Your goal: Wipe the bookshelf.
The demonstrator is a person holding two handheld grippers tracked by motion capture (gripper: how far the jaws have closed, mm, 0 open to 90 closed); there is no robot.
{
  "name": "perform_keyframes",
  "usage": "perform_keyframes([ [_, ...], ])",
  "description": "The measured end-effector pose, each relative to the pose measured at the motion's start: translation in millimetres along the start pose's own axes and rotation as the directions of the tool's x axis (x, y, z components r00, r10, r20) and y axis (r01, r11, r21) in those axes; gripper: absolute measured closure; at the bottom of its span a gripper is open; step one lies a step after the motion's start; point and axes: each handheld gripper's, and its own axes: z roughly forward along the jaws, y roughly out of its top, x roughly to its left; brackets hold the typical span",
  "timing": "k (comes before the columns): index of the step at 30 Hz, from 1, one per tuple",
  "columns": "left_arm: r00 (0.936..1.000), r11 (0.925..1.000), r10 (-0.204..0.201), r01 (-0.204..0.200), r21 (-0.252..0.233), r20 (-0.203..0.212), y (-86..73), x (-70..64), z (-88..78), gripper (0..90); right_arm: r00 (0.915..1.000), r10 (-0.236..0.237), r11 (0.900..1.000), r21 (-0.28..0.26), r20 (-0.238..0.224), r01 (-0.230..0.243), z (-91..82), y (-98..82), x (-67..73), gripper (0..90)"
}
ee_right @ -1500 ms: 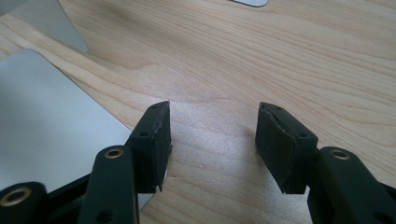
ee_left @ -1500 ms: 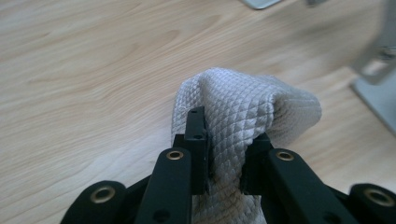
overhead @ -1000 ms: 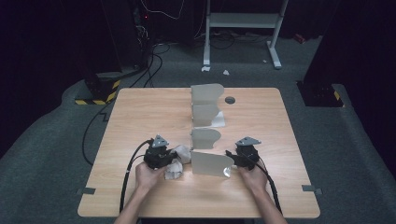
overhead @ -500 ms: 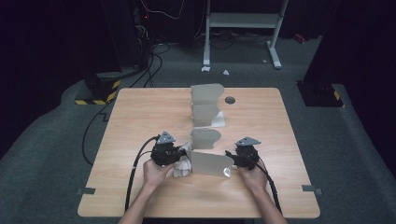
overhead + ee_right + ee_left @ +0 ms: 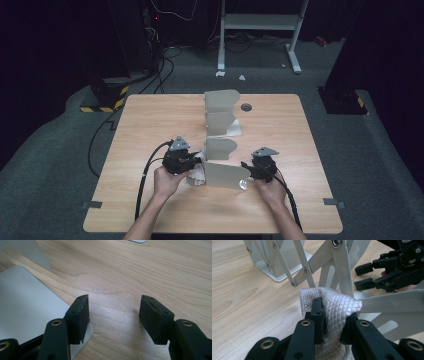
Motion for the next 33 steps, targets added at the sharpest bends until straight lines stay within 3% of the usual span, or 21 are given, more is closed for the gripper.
perform_keyframes([
  [8,0.9995,0.9994,-0.03,0.03,-0.017,0.01,-4.5,1.9,-3.1,76.7,1.0,-0.002,1.0,0.001,-0.002,0.002,0.0,0.0,0.2,40.8],
  [18,1.0,0.9999,-0.001,0.001,-0.014,-0.005,-3.3,0.5,-7.7,76.7,1.0,0.001,1.0,0.002,-0.001,-0.001,0.2,0.2,1.4,40.8],
  [33,0.9997,0.9996,-0.023,0.023,-0.015,0.001,-7.6,6.2,-13.1,76.1,1.0,0.002,1.0,0.002,0.0,-0.002,0.1,0.1,1.7,40.7],
])
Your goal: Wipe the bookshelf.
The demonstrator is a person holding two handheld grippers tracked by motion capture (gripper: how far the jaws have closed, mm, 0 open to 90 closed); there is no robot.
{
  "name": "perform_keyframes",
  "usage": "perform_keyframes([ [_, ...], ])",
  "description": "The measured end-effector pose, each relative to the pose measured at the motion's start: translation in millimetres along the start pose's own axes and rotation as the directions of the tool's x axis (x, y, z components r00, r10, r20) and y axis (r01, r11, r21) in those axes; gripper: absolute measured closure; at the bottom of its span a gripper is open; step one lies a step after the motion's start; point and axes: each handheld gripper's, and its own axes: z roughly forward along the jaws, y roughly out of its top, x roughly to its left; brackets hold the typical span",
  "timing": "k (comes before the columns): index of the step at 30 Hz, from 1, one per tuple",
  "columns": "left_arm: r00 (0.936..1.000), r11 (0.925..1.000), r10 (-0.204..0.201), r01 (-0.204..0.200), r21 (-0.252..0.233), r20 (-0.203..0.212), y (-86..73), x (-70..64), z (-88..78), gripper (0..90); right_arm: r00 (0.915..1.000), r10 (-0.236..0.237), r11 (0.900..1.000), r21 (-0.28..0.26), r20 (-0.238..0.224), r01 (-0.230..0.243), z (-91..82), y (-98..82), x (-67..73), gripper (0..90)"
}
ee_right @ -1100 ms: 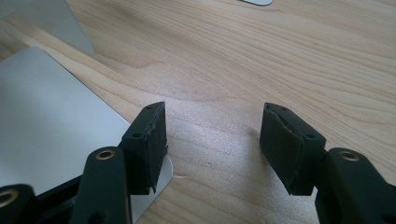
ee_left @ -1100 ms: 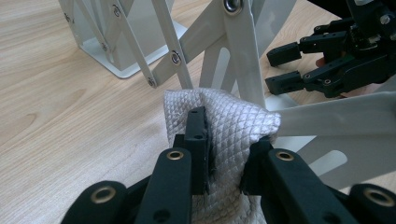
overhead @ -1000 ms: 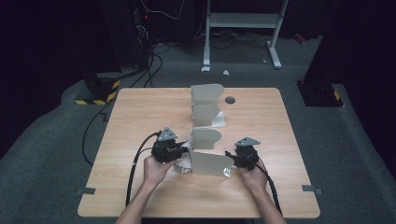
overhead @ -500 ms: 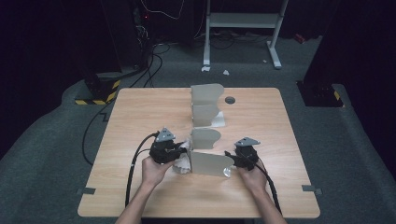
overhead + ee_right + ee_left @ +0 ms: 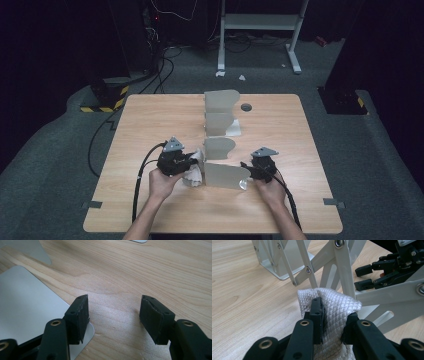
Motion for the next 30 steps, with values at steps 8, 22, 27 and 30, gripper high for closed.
perform_keyframes([
  [8,0.9989,0.9983,-0.047,0.047,0.036,0.001,-13.3,11.7,5.6,76.3,1.0,0.001,1.0,0.0,0.0,-0.001,0.0,0.0,0.0,40.6],
  [22,0.999,0.9972,0.016,-0.019,-0.072,-0.041,25.2,0.4,-14.1,76.2,1.0,0.0,1.0,0.0,0.0,0.0,0.1,0.0,0.0,40.6],
  [27,0.9971,0.9938,0.049,-0.054,-0.098,-0.058,40.4,-6.2,-18.7,76.3,1.0,0.001,1.0,0.0,0.0,-0.001,0.0,0.0,0.1,40.6],
  [30,0.9973,0.9921,0.056,-0.061,-0.11,-0.049,46.4,-8.6,-20.2,76.7,1.0,0.001,1.0,0.0,0.0,-0.001,0.0,0.0,0.1,40.6],
])
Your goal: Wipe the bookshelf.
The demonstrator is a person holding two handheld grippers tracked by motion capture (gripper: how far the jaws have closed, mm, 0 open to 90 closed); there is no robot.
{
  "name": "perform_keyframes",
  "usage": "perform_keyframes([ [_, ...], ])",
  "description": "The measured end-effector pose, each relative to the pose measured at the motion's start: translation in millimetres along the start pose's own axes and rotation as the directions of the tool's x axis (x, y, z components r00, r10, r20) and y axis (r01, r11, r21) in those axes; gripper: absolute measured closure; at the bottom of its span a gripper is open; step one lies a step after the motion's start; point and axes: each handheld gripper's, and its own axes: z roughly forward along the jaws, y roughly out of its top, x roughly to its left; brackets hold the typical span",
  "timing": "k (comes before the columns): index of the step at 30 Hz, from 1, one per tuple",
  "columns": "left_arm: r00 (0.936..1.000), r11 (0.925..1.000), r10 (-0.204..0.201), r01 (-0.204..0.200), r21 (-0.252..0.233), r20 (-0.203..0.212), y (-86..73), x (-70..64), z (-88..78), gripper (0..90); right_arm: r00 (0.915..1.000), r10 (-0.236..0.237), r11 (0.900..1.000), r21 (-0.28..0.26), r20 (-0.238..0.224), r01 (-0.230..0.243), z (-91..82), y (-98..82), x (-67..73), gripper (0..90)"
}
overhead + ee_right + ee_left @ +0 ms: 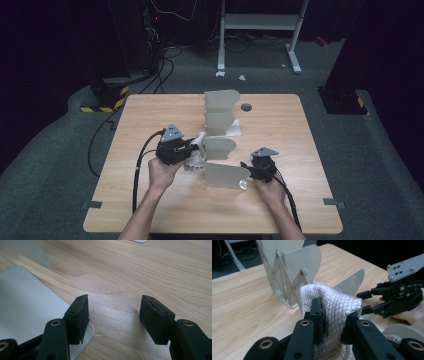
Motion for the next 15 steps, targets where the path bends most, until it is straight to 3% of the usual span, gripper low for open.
perform_keyframes([
  [11,0.9995,0.9993,-0.016,0.016,0.034,0.026,-6.0,-1.3,13.7,76.9,1.0,0.0,1.0,0.0,0.001,0.0,0.0,-0.1,0.1,40.7],
  [15,1.0,0.998,0.001,-0.001,0.063,0.004,-13.5,-5.4,19.8,76.9,1.0,0.0,1.0,0.0,0.001,0.0,-0.1,-0.1,0.1,40.7],
])
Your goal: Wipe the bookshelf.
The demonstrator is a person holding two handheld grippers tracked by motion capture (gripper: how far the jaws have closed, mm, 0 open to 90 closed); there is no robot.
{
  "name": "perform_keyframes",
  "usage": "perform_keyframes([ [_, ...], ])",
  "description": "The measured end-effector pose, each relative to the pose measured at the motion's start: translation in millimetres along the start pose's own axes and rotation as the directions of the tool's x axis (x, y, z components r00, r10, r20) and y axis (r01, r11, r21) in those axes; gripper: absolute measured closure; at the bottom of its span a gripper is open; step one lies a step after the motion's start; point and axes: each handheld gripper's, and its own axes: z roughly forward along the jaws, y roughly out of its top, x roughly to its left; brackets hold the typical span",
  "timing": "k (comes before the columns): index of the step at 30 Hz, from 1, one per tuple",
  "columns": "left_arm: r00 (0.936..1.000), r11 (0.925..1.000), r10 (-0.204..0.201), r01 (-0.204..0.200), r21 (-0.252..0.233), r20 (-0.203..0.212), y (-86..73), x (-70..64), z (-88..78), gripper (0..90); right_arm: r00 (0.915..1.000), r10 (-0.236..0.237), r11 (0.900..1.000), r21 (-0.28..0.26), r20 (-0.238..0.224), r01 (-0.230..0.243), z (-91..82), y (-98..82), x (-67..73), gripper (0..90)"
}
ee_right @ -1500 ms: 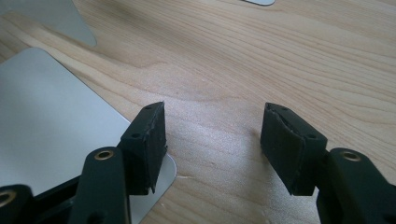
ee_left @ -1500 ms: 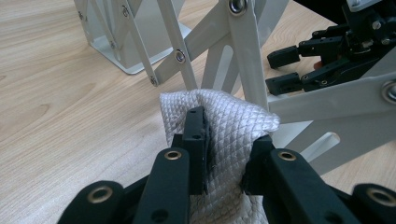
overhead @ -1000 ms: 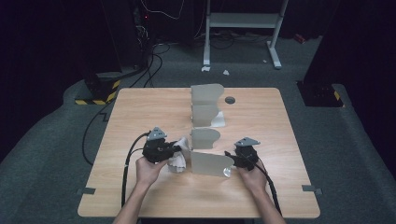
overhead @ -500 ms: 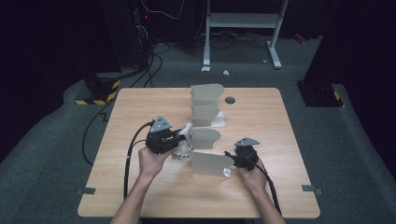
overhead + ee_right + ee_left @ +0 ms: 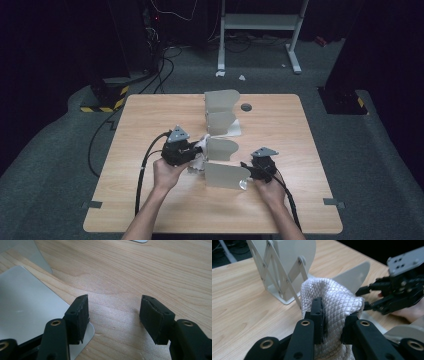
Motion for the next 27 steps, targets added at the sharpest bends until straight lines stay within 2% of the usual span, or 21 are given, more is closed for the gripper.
perform_keyframes([
  [8,0.9997,0.9991,-0.024,0.024,0.035,0.004,-20.9,-0.7,10.8,76.9,1.0,0.0,1.0,0.0,0.0,0.0,0.0,-0.1,0.0,40.7],
  [12,0.9988,0.9972,-0.045,0.044,0.06,0.019,-33.1,0.9,25.5,76.9,1.0,0.0,1.0,0.0,0.0,0.0,0.1,0.1,0.1,40.7],
  [15,0.9991,0.9961,-0.042,0.042,0.078,0.009,-42.9,-1.4,33.8,76.9,1.0,-0.002,1.0,0.0,-0.001,0.002,0.6,0.5,0.4,40.6],
  [18,0.9977,0.9947,-0.066,0.066,0.079,0.009,-49.5,-1.4,36.0,76.9,1.0,-0.002,1.0,0.001,-0.003,0.002,0.8,0.7,0.7,40.6],
  [23,0.9967,0.9917,-0.081,0.08,0.101,0.009,-52.1,-0.4,39.9,76.8,1.0,-0.002,1.0,0.001,-0.003,0.002,0.7,0.7,0.7,40.6],
  [27,0.9979,0.996,-0.064,0.063,0.063,0.012,-45.1,-2.6,28.9,76.8,1.0,-0.003,1.0,0.0,-0.002,0.003,0.7,0.6,0.7,40.6],
])
